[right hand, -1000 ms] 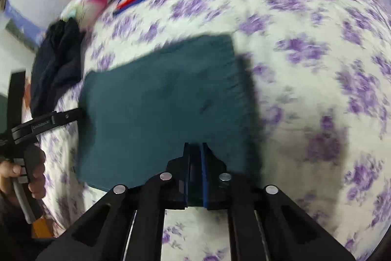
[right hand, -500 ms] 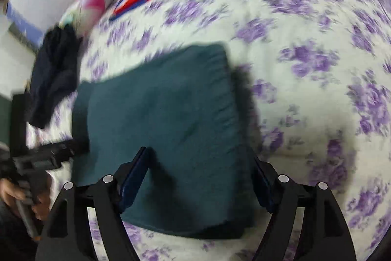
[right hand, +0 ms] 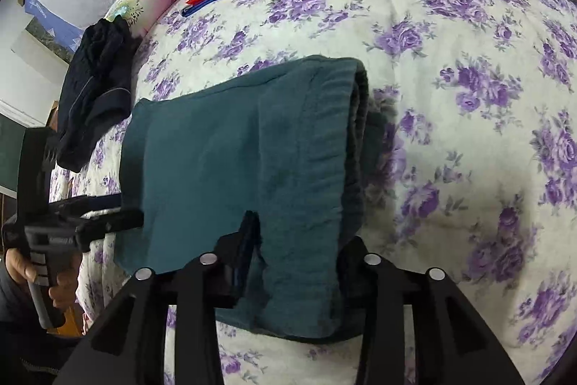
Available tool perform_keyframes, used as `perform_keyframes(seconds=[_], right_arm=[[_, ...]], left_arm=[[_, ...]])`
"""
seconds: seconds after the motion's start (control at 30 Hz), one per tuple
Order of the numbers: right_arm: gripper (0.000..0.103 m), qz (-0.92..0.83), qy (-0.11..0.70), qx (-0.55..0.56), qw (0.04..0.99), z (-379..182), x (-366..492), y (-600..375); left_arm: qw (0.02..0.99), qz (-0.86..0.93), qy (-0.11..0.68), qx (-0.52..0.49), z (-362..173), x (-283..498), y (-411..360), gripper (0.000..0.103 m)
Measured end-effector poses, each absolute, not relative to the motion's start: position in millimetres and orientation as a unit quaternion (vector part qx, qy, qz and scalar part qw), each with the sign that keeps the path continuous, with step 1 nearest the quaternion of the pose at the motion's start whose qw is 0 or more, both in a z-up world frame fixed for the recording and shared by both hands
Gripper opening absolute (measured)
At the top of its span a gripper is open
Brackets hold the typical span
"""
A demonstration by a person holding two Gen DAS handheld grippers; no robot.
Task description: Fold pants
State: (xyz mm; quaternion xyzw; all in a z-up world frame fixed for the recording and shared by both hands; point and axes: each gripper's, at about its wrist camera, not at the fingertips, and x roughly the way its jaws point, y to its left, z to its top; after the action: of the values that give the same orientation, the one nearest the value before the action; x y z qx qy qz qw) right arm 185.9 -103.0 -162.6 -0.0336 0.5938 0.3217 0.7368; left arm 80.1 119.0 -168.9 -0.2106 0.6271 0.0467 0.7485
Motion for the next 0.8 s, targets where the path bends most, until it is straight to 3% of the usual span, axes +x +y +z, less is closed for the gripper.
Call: perform_keyframes(seconds=[0.07, 0.13, 0.23, 0.27, 0.37, 0.57, 0.8], right_arm=[[0.040, 0.317, 0.595, -0.033, 0.738, -162.3, 186.7, -99.3], [0.029, 0.317, 0.596, -0.027, 0.737, -160.5, 187.3, -98.1], [0.026, 0.326, 0.590, -0.037, 0.738, -149.6, 181.5, -93.3], [0.026, 0.331, 0.586, -0.034, 0.738, -144.8, 180.8, -92.3], [0.025, 0.359, 0.560, -0.026, 0.746, -115.8, 180.2, -87.1], [0.025, 0.414, 0.492, -0.041, 0.765, -56.4, 191.1, -64.8], [0.025, 0.439, 0.404, -0.043, 0.802, 4.7, 244.7, -41.1]], left_arm=[[0.750, 0.049, 0.631, -0.192, -170.0, 84.9, 110.8, 0.098], [0.754, 0.053, 0.627, -0.188, -168.8, 91.7, 106.7, 0.090], [0.768, 0.076, 0.616, -0.161, -156.2, 102.2, 96.8, 0.052], [0.779, 0.048, 0.606, -0.158, -147.8, 106.2, 88.2, 0.011], [0.790, 0.046, 0.600, -0.115, -132.0, 111.9, 73.2, 0.013], [0.819, 0.012, 0.549, -0.169, -95.6, 121.1, 85.1, 0.013], [0.874, 0.031, 0.456, -0.166, -31.3, 157.6, 124.3, 0.013]])
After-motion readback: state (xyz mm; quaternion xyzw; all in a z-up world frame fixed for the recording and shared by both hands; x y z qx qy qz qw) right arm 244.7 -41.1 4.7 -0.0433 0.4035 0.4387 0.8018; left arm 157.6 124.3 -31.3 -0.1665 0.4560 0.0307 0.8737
